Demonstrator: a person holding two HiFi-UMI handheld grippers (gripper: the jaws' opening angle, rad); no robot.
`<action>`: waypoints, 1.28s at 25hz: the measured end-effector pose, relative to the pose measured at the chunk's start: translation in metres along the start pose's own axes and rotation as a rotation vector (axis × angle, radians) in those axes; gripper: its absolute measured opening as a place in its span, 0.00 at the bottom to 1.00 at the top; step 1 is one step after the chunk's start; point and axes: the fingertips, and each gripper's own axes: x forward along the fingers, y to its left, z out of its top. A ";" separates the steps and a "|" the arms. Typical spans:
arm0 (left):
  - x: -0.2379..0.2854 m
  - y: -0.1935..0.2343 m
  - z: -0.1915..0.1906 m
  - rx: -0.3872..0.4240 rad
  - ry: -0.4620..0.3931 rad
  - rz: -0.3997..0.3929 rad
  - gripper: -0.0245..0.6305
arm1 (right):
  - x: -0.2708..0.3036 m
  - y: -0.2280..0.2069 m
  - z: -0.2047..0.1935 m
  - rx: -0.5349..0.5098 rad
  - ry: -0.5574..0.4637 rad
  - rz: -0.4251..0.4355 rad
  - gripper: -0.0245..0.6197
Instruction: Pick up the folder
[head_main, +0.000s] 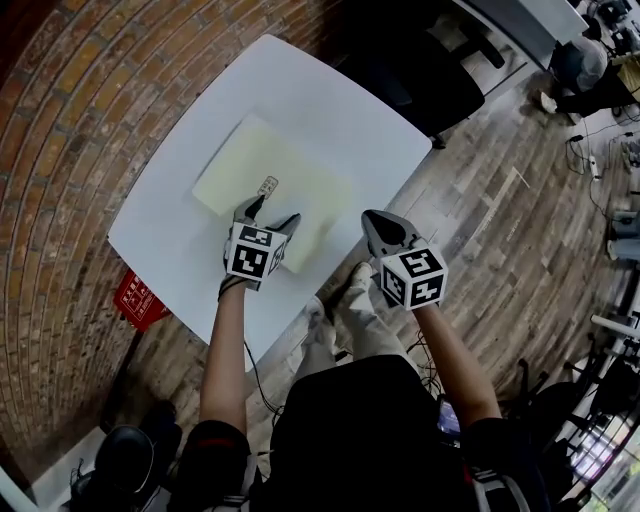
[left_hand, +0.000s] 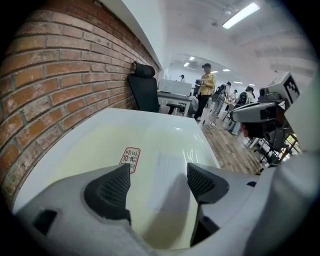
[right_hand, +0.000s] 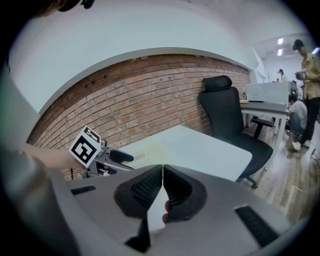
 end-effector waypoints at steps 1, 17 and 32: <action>0.001 0.000 -0.001 0.004 0.004 0.000 0.56 | 0.000 -0.001 -0.002 0.000 0.005 0.000 0.08; 0.004 -0.001 -0.002 0.009 0.009 0.007 0.56 | 0.000 -0.003 -0.017 0.026 0.035 -0.004 0.08; 0.008 -0.009 0.000 0.004 -0.010 -0.003 0.56 | -0.001 -0.005 -0.025 0.080 0.025 0.040 0.08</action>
